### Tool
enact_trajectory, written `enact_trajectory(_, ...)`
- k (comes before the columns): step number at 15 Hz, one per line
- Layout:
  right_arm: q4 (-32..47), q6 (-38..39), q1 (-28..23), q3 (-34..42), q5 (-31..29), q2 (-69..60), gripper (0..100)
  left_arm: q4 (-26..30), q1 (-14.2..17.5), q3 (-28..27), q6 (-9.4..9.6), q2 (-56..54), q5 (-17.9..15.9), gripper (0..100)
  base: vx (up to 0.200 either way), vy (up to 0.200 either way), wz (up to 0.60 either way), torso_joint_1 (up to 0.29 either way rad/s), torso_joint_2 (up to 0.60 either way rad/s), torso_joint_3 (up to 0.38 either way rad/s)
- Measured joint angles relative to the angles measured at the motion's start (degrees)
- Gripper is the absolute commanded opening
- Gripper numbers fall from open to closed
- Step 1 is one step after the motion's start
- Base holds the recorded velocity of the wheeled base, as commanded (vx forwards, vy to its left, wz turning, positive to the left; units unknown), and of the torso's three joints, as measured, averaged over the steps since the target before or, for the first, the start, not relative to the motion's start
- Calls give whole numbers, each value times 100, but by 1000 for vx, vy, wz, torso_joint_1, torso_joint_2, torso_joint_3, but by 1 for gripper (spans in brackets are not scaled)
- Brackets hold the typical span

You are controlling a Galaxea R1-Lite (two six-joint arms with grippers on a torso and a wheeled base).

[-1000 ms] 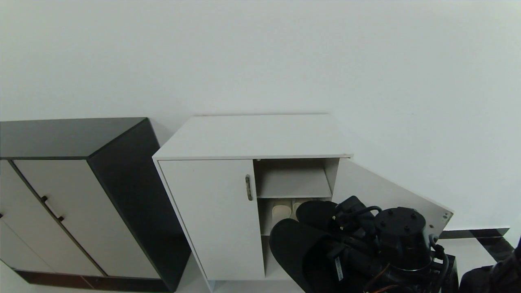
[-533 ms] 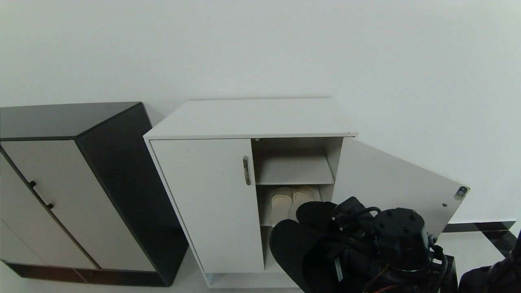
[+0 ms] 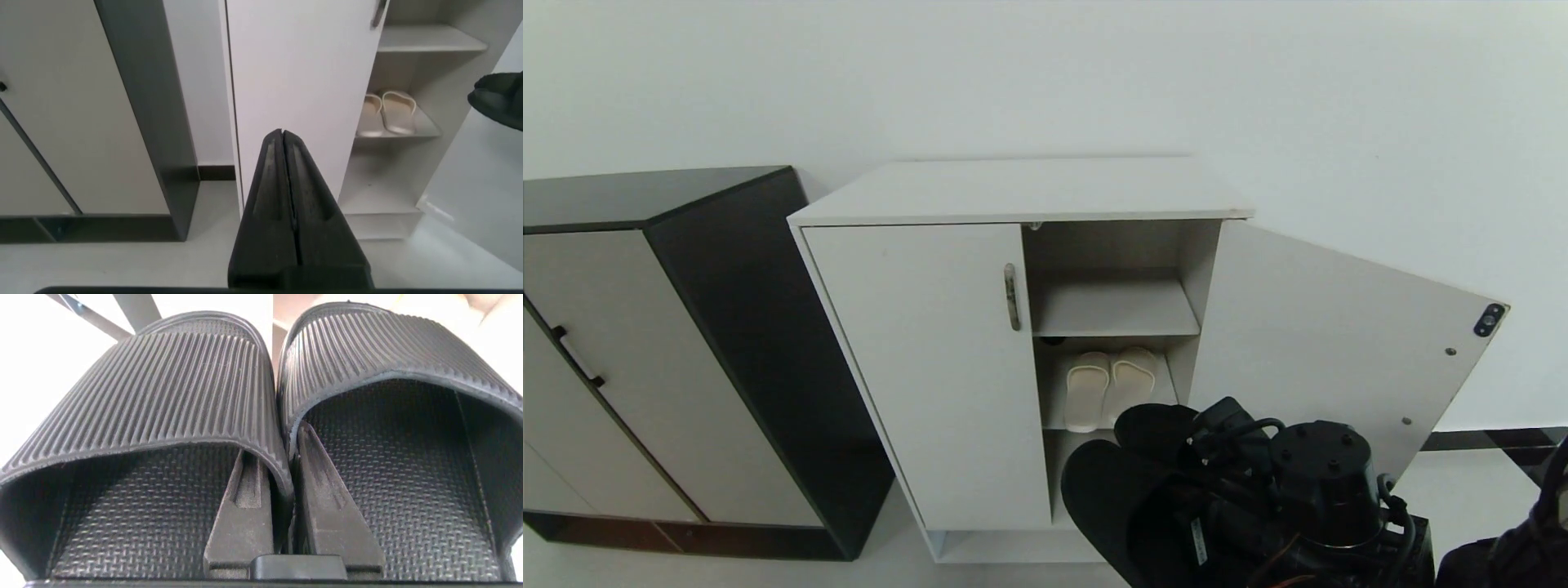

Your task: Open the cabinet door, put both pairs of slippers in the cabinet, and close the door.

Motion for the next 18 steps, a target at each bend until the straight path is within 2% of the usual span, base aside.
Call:
enact_trajectory(10, -233, -20, 52, 77, 0, 152, 0, 0, 0, 0, -5, 0, 0, 0, 0, 0, 0, -65, 425, 361)
enact_trajectory(18, -1318, -285, 116, 145, -151, 614, 0, 0, 0, 0, -5, 0, 0, 0, 0, 0, 0, 1, 26, 22)
